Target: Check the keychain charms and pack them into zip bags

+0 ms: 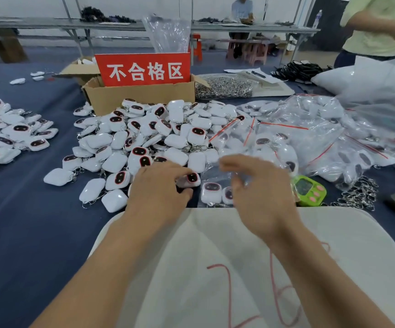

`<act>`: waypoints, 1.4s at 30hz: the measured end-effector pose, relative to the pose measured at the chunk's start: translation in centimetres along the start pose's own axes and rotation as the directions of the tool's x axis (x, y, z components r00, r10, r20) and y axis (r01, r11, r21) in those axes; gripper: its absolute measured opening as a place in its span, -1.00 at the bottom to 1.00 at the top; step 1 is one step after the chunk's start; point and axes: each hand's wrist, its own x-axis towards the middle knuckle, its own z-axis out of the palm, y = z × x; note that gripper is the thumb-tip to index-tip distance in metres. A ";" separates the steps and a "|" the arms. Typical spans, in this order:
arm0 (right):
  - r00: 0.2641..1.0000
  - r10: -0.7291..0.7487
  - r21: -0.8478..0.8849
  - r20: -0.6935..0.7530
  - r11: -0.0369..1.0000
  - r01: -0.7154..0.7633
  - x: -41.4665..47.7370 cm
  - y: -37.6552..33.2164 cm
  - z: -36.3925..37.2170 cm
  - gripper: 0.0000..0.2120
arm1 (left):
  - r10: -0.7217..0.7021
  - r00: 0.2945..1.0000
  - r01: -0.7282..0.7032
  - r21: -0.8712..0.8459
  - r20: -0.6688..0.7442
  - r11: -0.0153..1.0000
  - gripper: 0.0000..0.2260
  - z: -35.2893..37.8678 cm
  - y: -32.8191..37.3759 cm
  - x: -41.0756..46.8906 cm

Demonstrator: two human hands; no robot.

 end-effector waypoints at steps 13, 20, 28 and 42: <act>0.990 0.109 -0.103 0.091 0.990 -0.100 0.0 0.9 1.7 -0.70 | -0.205 0.946 0.143 -0.247 -0.249 0.958 -0.79 -0.3 1.0 -0.3; 0.935 0.246 0.492 0.254 0.800 -0.344 -0.9 -1.3 3.4 -0.60 | -0.125 0.987 0.041 -0.582 -0.104 0.812 -0.78 -0.2 3.2 -1.2; 0.860 0.393 0.692 0.325 0.521 -0.499 -0.8 -1.0 3.9 -0.75 | -0.049 0.999 0.028 -0.787 -0.002 0.616 -0.73 -1.0 2.5 -1.1; 0.845 0.289 0.668 0.450 0.519 -0.533 0.0 0.1 1.9 -0.88 | -0.165 0.983 0.163 -0.764 0.074 0.625 -0.83 -1.1 2.4 -1.2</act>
